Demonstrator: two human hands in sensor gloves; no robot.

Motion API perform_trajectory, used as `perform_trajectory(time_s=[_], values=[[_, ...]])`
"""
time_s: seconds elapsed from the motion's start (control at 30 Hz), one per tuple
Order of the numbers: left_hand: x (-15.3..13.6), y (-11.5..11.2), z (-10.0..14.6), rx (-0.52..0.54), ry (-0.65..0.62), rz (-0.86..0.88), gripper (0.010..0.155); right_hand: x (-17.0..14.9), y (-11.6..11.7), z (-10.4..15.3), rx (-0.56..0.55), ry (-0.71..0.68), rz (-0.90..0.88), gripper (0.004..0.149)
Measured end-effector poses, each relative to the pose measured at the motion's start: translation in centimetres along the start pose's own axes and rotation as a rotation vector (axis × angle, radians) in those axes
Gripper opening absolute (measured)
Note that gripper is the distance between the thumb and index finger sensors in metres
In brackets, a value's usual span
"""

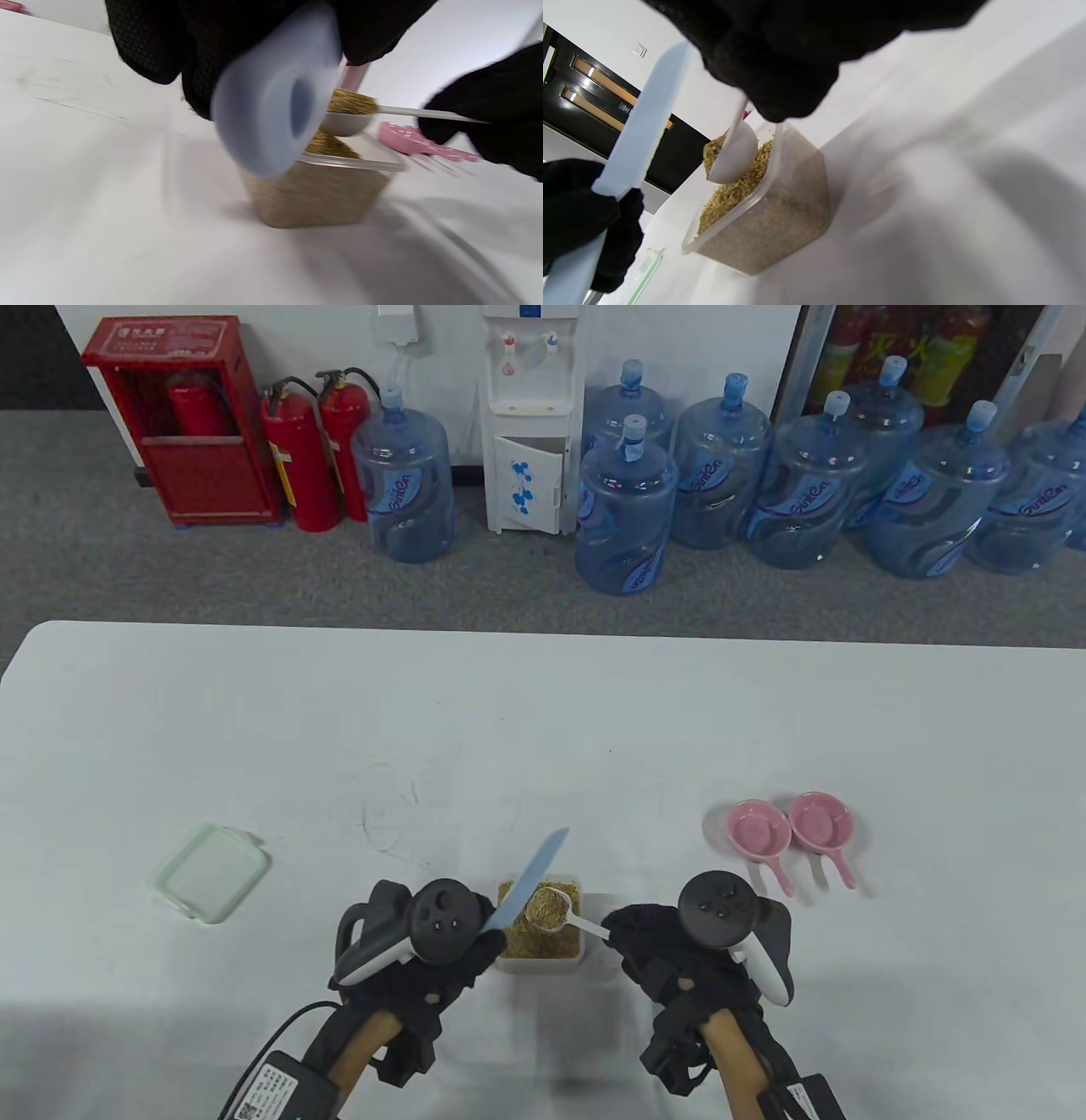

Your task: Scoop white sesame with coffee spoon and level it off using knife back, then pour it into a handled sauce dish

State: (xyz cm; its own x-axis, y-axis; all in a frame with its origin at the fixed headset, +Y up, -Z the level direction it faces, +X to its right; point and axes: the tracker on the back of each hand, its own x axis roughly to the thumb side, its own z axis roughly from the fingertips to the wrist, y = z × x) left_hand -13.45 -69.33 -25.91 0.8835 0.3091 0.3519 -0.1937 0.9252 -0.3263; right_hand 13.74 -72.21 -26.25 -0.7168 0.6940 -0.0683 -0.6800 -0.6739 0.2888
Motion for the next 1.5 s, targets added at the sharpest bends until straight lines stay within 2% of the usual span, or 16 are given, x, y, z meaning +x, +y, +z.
perform_trajectory(time_s=[0.17,0.5,1.0,1.5], values=[[1.6,-0.8,-0.3,-0.024,-0.032,-0.006,0.042,0.0,0.1,0.0,0.003,-0.002,0.006,0.041],[2.4,-2.3,-0.6,-0.056,-0.015,-0.07,0.042,0.0,0.0,0.1,0.003,-0.008,0.0,0.041],[0.8,-2.3,-0.9,-0.107,0.039,-0.039,0.042,0.1,0.1,0.3,0.011,-0.014,0.01,0.041],[-0.9,-1.9,-0.7,-0.1,0.101,-0.042,0.041,0.0,-0.1,0.5,0.011,-0.025,0.002,0.041]])
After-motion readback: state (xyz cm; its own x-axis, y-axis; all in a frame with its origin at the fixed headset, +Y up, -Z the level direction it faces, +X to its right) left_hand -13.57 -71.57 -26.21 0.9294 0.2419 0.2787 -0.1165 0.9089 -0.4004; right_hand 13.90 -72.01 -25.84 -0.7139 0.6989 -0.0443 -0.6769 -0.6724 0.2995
